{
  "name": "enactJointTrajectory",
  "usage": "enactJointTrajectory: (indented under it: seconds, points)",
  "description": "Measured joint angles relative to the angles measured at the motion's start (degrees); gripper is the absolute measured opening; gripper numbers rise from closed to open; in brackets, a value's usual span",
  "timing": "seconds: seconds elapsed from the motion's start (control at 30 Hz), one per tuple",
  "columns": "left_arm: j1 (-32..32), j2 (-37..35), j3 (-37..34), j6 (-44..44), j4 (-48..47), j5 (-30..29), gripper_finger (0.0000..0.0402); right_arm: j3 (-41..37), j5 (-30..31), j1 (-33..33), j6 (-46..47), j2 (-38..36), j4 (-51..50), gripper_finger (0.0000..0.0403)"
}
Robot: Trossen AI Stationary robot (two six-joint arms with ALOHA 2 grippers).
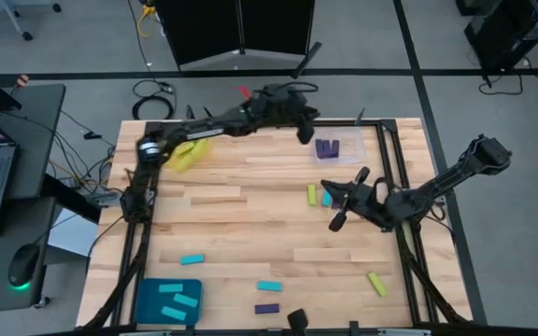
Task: Sort blocks
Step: Put the light green block into the yellow transparent bin
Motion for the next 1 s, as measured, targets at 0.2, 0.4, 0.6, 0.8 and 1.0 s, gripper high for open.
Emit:
enactJointTrajectory:
  seconds: [0.2, 0.4, 0.6, 0.8, 1.0]
  points:
    - [-1.30, -17.06, -15.28, 2.05, 2.64, -2.26, 0.0014, 0.43, -2.02, -0.24, 1.37, 2.56, -0.10, 0.0008]
    - [-5.17, -35.27, -31.00, 4.61, -7.11, -2.78, 0.0014, 0.48, -5.67, -1.59, 4.39, 4.04, -0.34, 0.0008]
    - [-13.59, -47.87, -40.63, 2.76, -26.98, -8.24, 0.0014, 0.48, -7.24, -3.41, 5.23, 6.24, -0.39, 0.0008]
    - [-24.69, -52.57, -46.75, -5.05, -35.70, -11.52, 0.0014, 0.48, -11.31, -5.48, 8.99, 7.00, -1.04, 0.0008]
    - [-33.32, -52.44, -51.54, -11.29, -35.88, -14.73, 0.0014, 0.82, -11.86, -5.88, 18.79, 6.73, -9.03, 0.0008]
